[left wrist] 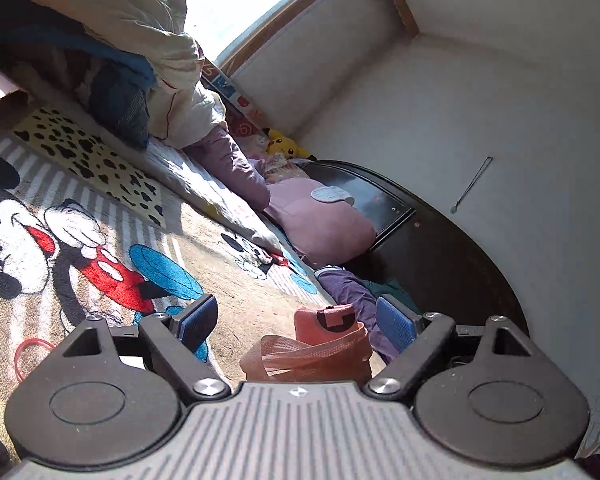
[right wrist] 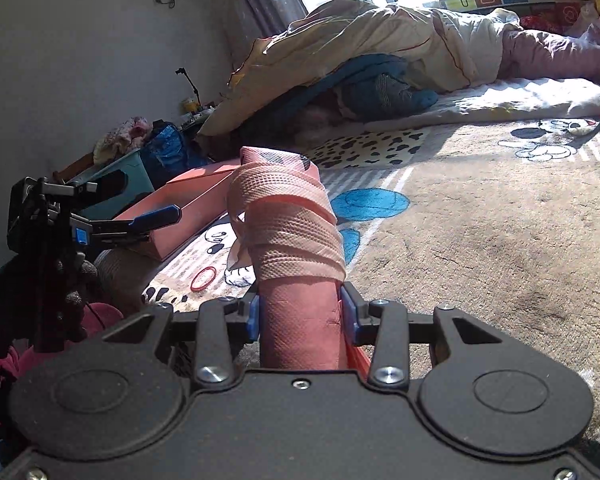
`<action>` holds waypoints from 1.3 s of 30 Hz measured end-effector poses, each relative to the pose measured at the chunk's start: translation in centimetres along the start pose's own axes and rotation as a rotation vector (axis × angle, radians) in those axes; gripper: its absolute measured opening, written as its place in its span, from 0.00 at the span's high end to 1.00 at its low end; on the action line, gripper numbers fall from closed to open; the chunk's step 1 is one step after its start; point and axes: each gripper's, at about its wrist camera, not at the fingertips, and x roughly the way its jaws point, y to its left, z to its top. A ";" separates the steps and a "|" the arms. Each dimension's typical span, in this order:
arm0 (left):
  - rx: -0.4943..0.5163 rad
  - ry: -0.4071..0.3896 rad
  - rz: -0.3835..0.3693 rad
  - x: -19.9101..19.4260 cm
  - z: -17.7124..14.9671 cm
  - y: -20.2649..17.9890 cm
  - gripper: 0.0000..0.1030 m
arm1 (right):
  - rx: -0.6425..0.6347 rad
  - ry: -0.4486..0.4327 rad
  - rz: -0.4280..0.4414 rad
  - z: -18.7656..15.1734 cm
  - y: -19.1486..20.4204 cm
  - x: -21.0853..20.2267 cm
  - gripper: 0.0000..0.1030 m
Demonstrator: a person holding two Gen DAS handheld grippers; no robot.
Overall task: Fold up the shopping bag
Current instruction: 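Move the left tool to the red rubber band while the right tool holds the roll, then grasp the red rubber band from the blanket with the left tool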
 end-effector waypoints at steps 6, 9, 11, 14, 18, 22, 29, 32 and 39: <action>-0.055 -0.081 0.062 -3.4 0.7 0.4 0.00 | -0.020 -0.022 -0.019 -0.6 1.3 -0.9 0.62; -0.218 -0.122 -0.001 -4.1 0.3 2.3 0.00 | -0.041 -0.011 -0.032 -1.2 1.7 -0.7 0.62; -0.240 -0.172 -0.048 -4.8 0.5 2.7 0.00 | -0.037 -0.009 -0.039 -1.6 1.7 -0.6 0.62; -0.056 -0.174 0.045 -5.5 1.4 2.1 0.00 | -0.045 -0.010 -0.046 -1.7 2.0 -0.6 0.62; 0.080 -0.018 0.264 -4.7 1.8 3.0 0.00 | -0.070 -0.004 -0.040 -1.6 2.6 -0.2 0.62; 0.032 0.011 0.270 -4.5 1.2 5.4 0.00 | -0.095 0.009 -0.026 -1.7 3.4 0.7 0.62; 0.179 0.177 0.458 -2.3 0.6 6.1 0.01 | -0.087 0.035 0.008 -2.5 4.2 2.3 0.62; 0.229 0.191 0.448 -2.2 0.7 5.8 0.33 | -0.083 0.038 0.012 -2.6 4.3 2.6 0.62; 0.254 0.280 0.468 -1.0 0.6 6.4 0.75 | -0.065 0.039 0.011 -2.9 4.1 2.7 0.62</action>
